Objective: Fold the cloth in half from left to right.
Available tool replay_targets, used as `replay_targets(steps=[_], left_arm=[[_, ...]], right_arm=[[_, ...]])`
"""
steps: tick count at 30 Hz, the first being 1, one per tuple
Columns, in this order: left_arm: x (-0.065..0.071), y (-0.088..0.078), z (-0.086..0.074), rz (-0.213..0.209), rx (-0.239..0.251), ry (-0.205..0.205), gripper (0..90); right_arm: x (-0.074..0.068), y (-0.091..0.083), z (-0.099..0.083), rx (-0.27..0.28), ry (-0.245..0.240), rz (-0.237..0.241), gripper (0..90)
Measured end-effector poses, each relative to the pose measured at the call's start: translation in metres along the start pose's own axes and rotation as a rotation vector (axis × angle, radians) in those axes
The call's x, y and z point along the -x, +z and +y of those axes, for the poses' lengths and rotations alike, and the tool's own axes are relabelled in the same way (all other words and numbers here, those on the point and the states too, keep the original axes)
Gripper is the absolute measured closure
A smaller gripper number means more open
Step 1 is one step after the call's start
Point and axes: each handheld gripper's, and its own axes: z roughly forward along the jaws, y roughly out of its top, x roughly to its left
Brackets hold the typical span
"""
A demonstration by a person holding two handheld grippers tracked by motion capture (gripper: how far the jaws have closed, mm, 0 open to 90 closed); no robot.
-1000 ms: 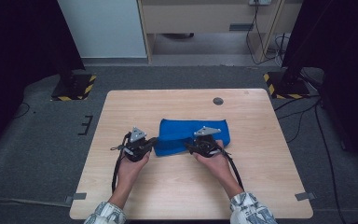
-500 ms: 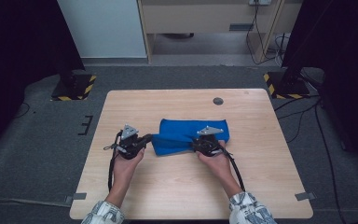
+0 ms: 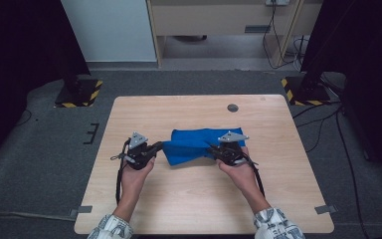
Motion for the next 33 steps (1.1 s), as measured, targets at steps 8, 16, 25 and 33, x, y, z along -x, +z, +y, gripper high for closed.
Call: replay_targets(steps=[8,16,25,33], left_arm=[[0.006,0.001,0.002,-0.002,0.001,0.018,88.0],[0.014,-0.002,0.009,0.001,0.012,0.032,87.8],[0.009,0.029,0.002,0.019,-0.101,0.04,87.5],[0.005,0.052,-0.006,0.022,-0.169,0.036,86.9]], right_arm=[[0.004,-0.021,0.003,0.016,-0.001,0.023,78.3],[0.002,-0.04,0.009,0.037,0.011,0.084,85.1],[0.019,-0.009,-0.001,-0.044,0.003,0.019,83.8],[0.041,0.026,-0.009,-0.094,0.043,-0.013,80.9]])
